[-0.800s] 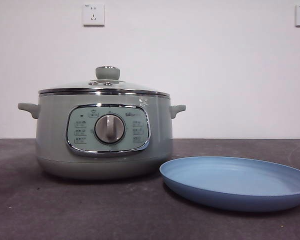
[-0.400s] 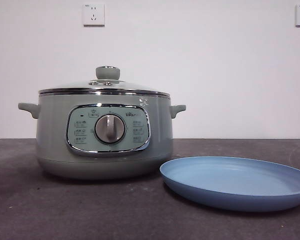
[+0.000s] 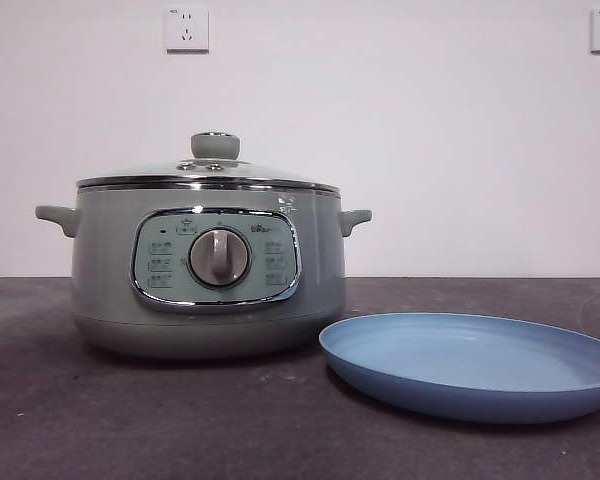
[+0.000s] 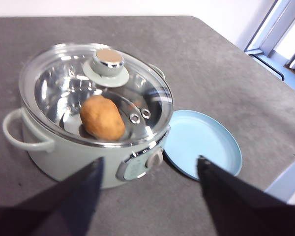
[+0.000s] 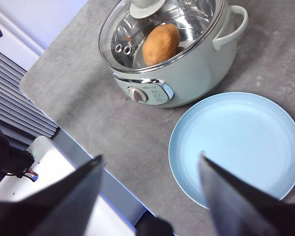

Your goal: Take the potato out from the steamer,put the potato on the plate,close the lid

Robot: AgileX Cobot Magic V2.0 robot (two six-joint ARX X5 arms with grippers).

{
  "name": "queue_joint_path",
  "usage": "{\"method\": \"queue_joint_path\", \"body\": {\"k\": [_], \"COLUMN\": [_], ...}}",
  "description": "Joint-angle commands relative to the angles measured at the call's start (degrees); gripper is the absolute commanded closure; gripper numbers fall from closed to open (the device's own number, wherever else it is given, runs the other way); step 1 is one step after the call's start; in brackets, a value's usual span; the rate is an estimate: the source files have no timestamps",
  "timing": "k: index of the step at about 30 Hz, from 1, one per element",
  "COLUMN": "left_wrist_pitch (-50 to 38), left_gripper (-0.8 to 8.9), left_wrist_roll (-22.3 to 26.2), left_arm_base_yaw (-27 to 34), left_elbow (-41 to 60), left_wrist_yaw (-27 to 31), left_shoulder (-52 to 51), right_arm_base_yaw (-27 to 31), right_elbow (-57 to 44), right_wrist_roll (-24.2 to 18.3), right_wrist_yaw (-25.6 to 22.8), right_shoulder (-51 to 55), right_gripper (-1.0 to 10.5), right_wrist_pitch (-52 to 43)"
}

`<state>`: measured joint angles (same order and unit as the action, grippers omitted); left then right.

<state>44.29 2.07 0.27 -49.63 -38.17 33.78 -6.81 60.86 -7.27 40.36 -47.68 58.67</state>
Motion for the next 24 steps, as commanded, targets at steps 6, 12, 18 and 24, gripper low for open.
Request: {"method": "queue_joint_path", "body": {"k": [6,12,18,24], "left_wrist_pitch": [-3.3,-6.5,-11.6,-16.4], "left_gripper": [1.57,1.57,1.57,1.57], "left_wrist_roll": [-0.1,-0.1,0.2,1.1], "left_arm_base_yaw": [-0.3,-3.5,-9.2,-15.0], "left_elbow": [-1.0,-4.5,-9.7,-16.3], "left_wrist_yaw": [0.7,2.2,7.7,14.8], "left_shoulder": [4.3,12.3,22.8,34.9], "right_arm_base_yaw": [-0.2,-0.2,-0.2,-0.2], "right_elbow": [0.2,0.2,0.2,0.2], "right_wrist_roll": [0.4,0.4,0.4,0.4], "right_wrist_yaw": [0.0,0.0,-0.2,-0.2], "right_shoulder": [0.0,0.0,0.0,-0.1], "right_gripper": [2.9,2.9,2.9,2.9], "right_wrist_pitch": [-0.4,-1.1,-1.3,-1.3]}}
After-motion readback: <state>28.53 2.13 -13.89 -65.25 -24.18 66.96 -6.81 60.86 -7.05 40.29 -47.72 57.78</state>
